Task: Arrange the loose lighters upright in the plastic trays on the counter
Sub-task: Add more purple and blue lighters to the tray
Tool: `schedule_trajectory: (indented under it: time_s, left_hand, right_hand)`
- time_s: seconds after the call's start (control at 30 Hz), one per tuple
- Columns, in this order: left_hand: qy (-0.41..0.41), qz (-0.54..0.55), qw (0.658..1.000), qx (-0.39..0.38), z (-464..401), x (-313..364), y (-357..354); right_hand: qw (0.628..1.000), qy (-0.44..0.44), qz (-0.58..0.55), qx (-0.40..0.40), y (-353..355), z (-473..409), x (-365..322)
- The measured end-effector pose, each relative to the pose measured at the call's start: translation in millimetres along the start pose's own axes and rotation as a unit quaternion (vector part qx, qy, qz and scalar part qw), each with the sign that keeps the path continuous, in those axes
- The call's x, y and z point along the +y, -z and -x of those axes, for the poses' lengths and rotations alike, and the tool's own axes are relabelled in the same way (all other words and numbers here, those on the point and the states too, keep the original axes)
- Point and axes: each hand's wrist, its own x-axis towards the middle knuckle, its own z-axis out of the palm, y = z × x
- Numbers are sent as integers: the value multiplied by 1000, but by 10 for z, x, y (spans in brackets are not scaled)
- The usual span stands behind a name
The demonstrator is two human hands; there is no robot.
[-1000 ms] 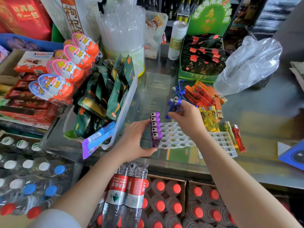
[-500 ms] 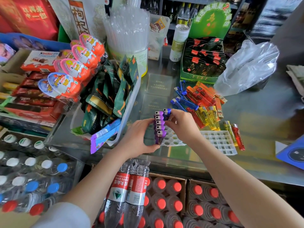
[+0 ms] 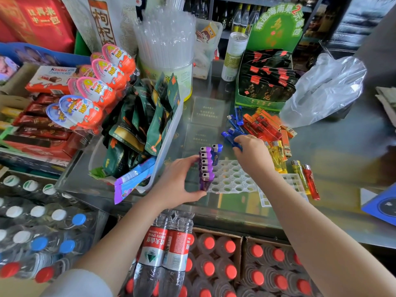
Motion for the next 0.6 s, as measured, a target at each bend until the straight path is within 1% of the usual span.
schedule_trajectory:
  time_s: [0.23, 0.3, 0.33, 0.4, 0.47, 0.5, 0.6]
  left_hand:
    - [12, 4, 1000, 1, 13, 36, 12]
    - [12, 4, 1000, 0, 18, 47, 18]
    - [12, 3, 1000, -1, 24, 52, 17]
    - [8, 1, 1000, 2, 36, 68, 16]
    - [6, 4, 1000, 3, 40, 85, 23]
    - [7, 7, 1000, 2, 39, 97, 28]
    - [11, 12, 1000, 0, 30, 128, 29]
  right_hand:
    - [994, 19, 101, -38, -39, -129, -89]
    - [995, 16, 87, -36, -14, -138, -87]
    - [999, 5, 47, -25, 11, -117, -73]
    - [995, -23, -98, 16, 86, 0, -49]
    - [968, -41, -243, 46, 157, 199, -42]
    - [952, -47, -300, 48, 182, 312, -47]
    - [903, -52, -427, 21, 133, 599, -78]
